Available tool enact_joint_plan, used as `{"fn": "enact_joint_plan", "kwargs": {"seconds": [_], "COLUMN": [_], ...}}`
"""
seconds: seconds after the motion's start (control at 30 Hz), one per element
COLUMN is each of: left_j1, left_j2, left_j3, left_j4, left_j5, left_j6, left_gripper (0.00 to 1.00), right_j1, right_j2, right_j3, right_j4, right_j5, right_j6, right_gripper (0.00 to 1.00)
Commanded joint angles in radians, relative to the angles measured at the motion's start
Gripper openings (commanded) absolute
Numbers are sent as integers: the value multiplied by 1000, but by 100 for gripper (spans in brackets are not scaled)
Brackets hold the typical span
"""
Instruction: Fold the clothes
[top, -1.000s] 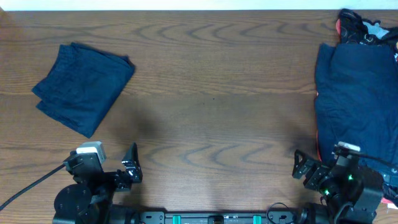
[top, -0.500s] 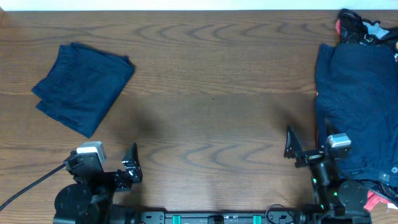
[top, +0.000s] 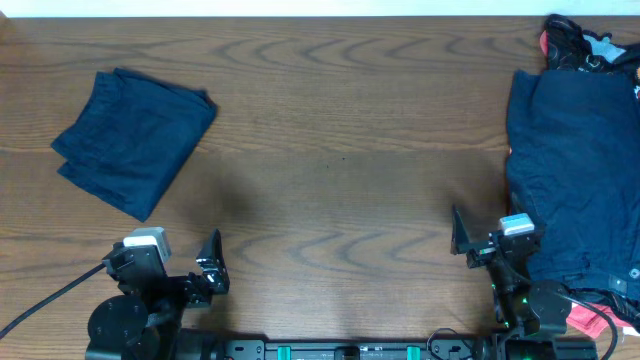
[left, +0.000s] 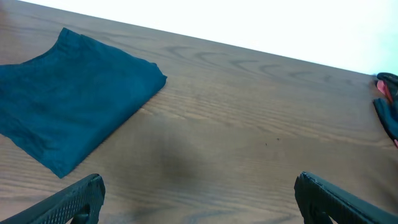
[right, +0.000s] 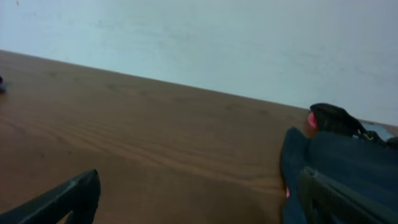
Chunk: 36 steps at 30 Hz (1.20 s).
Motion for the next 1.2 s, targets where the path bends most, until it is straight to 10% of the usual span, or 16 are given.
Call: {"fn": "enact_joint_plan", "kwargs": {"seconds": [0.0, 0.83, 1.17], "left_j1": [-3, 32, 151], "left_j2": [-3, -24, -206], "left_j3": [-4, -12, -324], "left_j4": [2, -53, 91], "left_j5": [-8, -84, -81], "left_j6": [9, 40, 39], "left_gripper": [98, 98, 98], "right_j1": [18, 18, 18], "right_j2": [-3, -2, -2], "right_j3": [-1, -1, -1], "right_j4": [-5, -5, -5], "right_j5": [2, 2, 2], "right_j6": [-24, -24, -24], "right_gripper": [99, 99, 99]}}
